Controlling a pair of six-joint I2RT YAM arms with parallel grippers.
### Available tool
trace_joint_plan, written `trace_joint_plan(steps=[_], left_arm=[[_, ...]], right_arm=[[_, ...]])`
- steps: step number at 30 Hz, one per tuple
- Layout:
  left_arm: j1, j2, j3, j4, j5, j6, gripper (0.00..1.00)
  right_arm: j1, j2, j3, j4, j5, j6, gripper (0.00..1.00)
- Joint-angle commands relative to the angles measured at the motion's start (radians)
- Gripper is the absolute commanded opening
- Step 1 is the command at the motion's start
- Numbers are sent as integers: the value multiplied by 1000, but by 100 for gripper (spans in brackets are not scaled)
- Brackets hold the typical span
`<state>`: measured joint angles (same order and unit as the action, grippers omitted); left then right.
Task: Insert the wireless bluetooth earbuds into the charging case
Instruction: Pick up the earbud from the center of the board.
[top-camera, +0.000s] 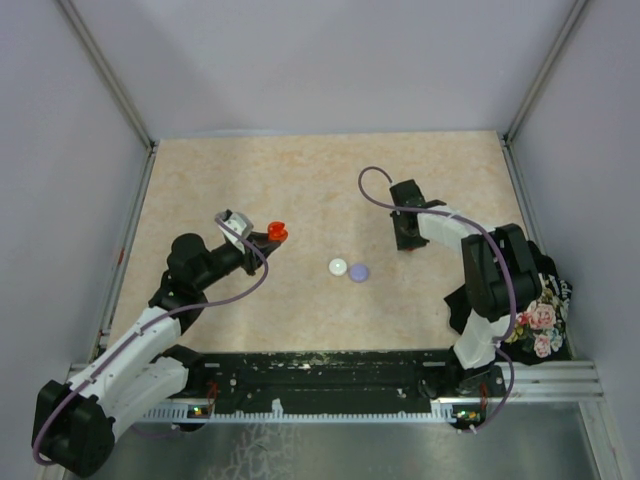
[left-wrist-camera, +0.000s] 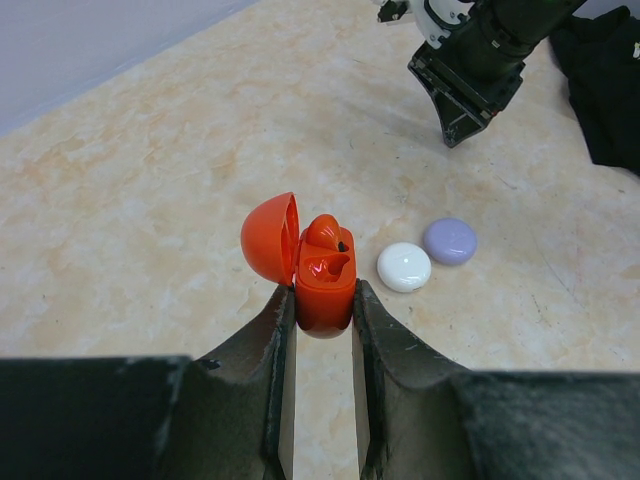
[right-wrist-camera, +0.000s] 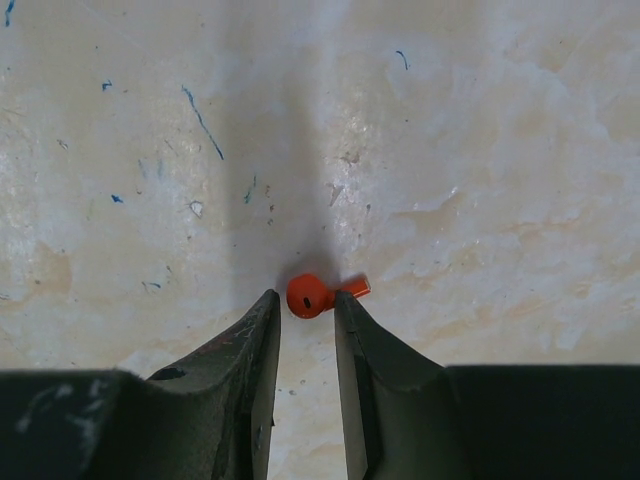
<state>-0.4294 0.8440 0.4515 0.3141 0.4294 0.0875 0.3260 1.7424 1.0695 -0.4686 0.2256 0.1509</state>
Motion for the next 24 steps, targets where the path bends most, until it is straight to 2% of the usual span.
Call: trace_joint_plan(steps=[1,15,24], left_arm=[[3,-2,3,24,28,18,0],[4,10,6,23,48,20,0],[4,14,8,23,56,18,0]], right_arm=[[-9,10,31,44,14,-6,28],[-11,39,39,23,-20,-35,22],[-8,37,95,-36,-74,11,16]])
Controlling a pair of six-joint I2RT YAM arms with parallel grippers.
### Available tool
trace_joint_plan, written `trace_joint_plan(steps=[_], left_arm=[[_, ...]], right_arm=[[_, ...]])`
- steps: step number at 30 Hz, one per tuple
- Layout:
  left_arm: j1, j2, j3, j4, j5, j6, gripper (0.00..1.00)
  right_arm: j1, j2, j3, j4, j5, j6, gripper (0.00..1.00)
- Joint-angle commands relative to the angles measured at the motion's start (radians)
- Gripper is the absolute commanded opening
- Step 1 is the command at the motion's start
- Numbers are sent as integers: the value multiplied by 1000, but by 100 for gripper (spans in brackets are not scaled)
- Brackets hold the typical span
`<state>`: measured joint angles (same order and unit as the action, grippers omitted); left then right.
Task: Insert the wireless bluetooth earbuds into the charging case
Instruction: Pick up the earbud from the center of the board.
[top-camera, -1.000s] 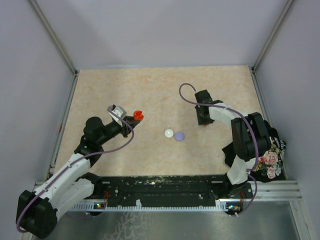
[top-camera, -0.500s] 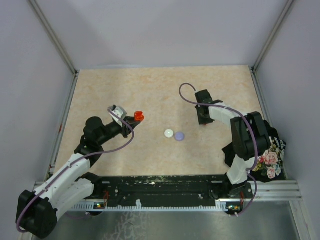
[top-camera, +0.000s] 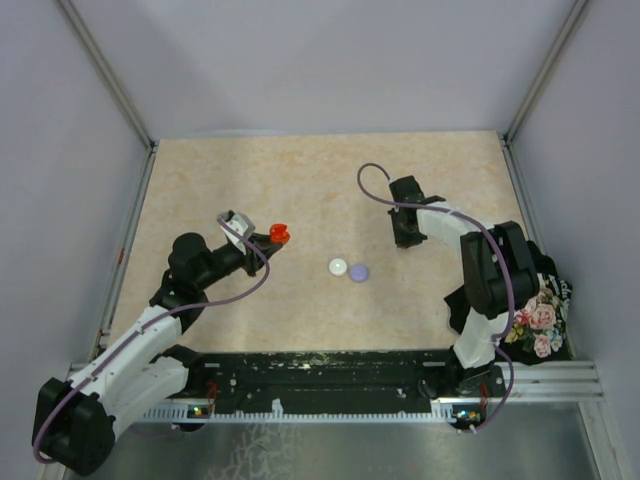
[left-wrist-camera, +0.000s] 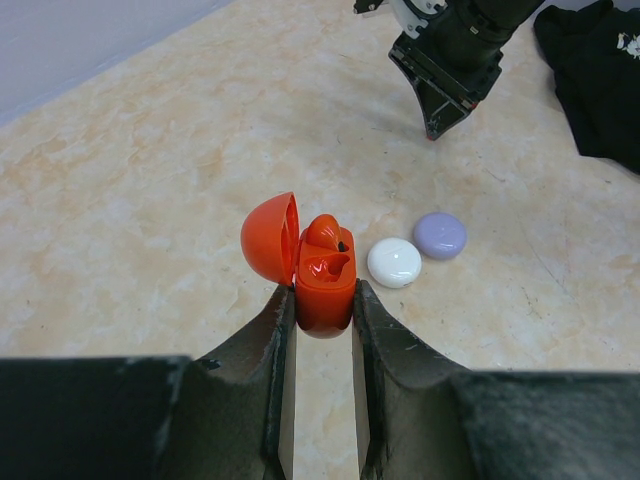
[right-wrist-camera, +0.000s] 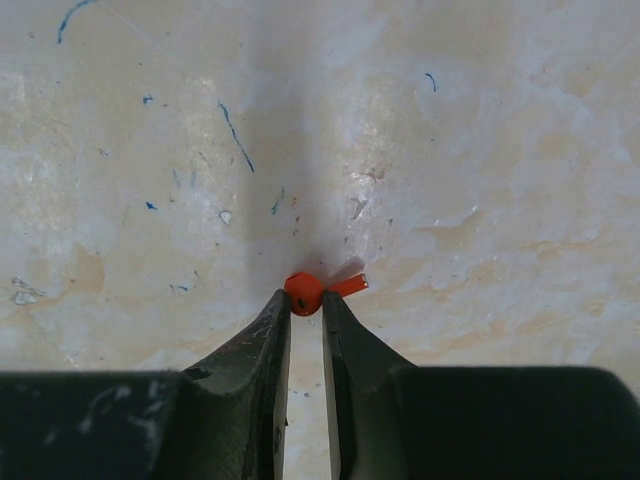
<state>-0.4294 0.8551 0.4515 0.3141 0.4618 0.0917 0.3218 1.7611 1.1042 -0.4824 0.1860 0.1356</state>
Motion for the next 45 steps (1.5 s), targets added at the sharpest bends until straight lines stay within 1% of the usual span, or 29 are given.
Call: trace_joint_plan(steps=[1,8,13,17,22,27,31,37,45], left_arm=[[3,4,9,22,26,13,0],[3,-1,9,19,28,17,0],[4,-2,10,17,26,18,0],[3,-1,9,17,30,18,0],[3,-4,8,17,32,18,0],[3,-7,9,17,40,20,0],[4,-8,8,17,47,21,0],[3,-9,7,17,61,23,0],[3,-6,10,19,76,24,0]], right_arm=[[-3,26,66,-25,-38,27,16],[13,87,83,-43,-7,-5,20],[20,81,86,-43,-24,-11,21],[26,76,95,-24,-36,-43,23],[30,40,127,-28,-96,-109,26],[14,4,149,-22,-157,-180,34],[-21,11,166,-14,-244,-196,40],[-51,40,169,3,-322,-228,49],[-78,73,154,-21,-354,-238,52]])
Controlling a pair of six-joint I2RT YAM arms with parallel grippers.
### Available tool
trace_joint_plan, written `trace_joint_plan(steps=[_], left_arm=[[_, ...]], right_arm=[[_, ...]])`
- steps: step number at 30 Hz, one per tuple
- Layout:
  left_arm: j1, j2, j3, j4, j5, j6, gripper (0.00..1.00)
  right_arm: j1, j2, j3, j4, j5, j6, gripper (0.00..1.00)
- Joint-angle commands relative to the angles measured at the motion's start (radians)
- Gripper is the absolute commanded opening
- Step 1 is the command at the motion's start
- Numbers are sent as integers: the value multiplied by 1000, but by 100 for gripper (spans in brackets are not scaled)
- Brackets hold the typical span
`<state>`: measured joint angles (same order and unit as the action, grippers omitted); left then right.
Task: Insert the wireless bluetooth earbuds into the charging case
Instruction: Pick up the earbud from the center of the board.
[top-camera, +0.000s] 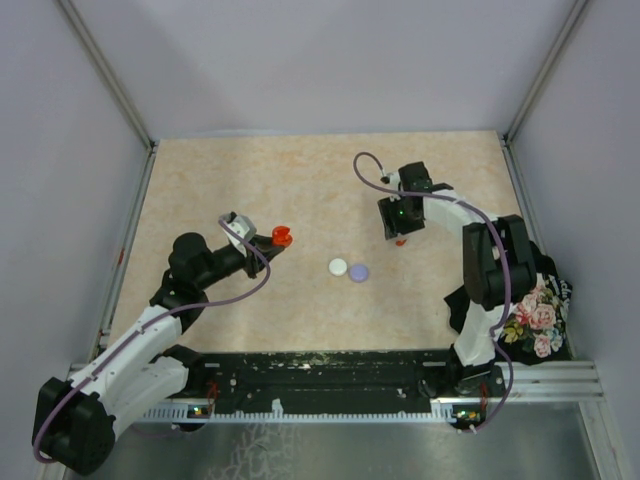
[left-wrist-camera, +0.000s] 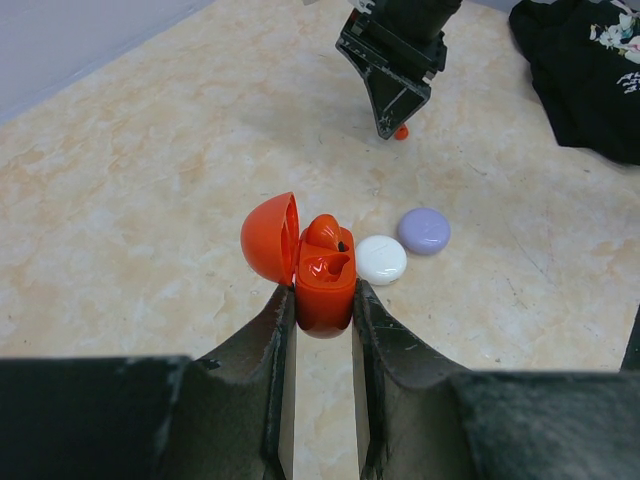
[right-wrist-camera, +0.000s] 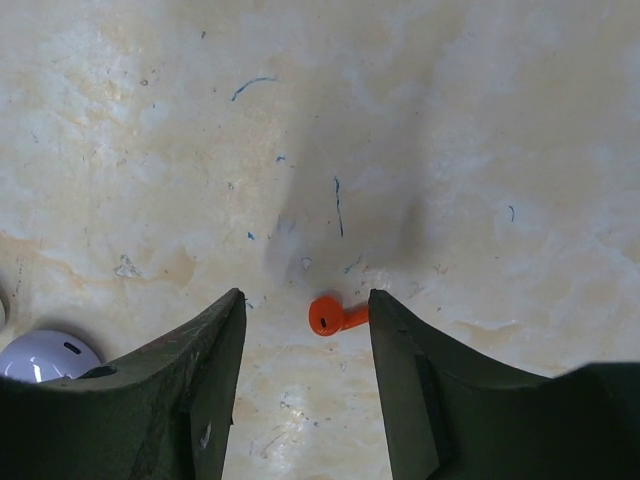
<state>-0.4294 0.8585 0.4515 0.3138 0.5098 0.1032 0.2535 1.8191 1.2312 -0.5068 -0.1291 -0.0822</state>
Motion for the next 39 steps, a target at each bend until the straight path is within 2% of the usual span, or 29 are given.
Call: trace_joint_plan(steps=[1,15,20,24,31,39], left_arm=[[4,-9,9,20,30,14,0],[4,-8,11,22,45,13,0],[3,-5,12,24,48,13,0],[3,-3,12,26,52,10,0],[3,-5,12,25,52,11,0],[3,-10,12,22,50,13,0]], right_arm=[[-11,19,23,-1,-38,-23,53],[-18,-9,-52,-41,0,-9,53],[-16,-51,-96,-46,-12,20,49],[2,-70,-107,-49,35,43,43],[43,-80,-98,-8,115,102,41],[61,-58,-65,57,190,181,35]])
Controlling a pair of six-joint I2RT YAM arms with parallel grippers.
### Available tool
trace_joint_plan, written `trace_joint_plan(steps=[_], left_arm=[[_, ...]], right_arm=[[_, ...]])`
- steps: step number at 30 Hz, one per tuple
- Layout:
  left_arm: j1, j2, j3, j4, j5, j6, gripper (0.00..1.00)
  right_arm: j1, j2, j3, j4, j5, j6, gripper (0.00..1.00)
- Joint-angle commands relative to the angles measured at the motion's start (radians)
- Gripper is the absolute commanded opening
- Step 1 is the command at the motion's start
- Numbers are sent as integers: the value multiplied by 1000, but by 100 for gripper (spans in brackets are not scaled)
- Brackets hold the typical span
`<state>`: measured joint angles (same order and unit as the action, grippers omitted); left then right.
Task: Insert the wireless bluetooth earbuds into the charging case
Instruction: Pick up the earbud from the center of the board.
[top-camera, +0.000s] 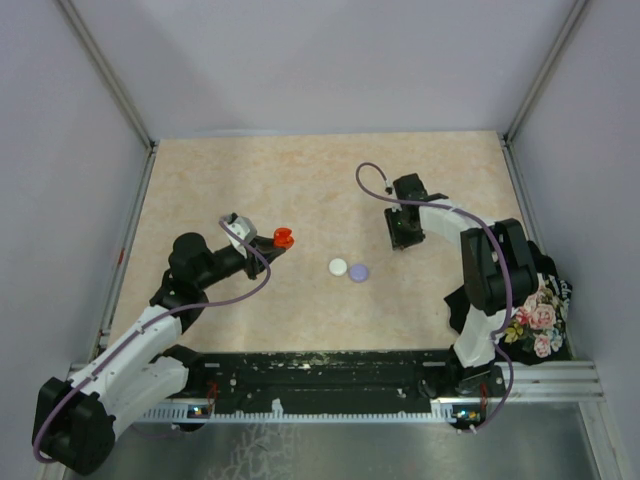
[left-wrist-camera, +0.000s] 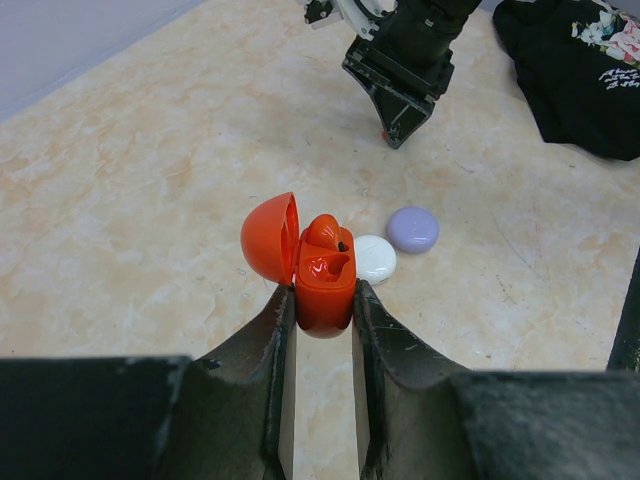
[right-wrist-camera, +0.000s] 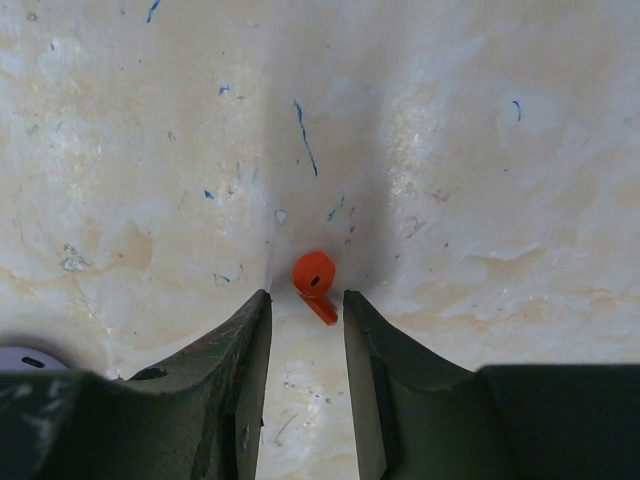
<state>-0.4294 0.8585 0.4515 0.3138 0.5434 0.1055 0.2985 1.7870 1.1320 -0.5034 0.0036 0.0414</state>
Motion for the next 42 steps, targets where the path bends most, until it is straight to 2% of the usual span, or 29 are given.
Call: trace_joint_plan(steps=[1,20,25,29,35,42], left_arm=[[3,-9,12,21,16,11,0],[3,-12,6,30,12,12,1],[3,-21,-15,72,11,3,5],[4,-27,-43,132,10,-10,8],[4,-27,-84,246,-10,-84,8],[3,-22,-143,445,0,-137,7]], right_arm=[[15,-21,35,61,58,63,34],[33,40,52,53,67,75,24],[42,33,55,41,69,70,17],[52,-16,57,43,36,73,13],[75,-118,77,48,-24,90,7],[106,-260,104,82,-123,124,6]])
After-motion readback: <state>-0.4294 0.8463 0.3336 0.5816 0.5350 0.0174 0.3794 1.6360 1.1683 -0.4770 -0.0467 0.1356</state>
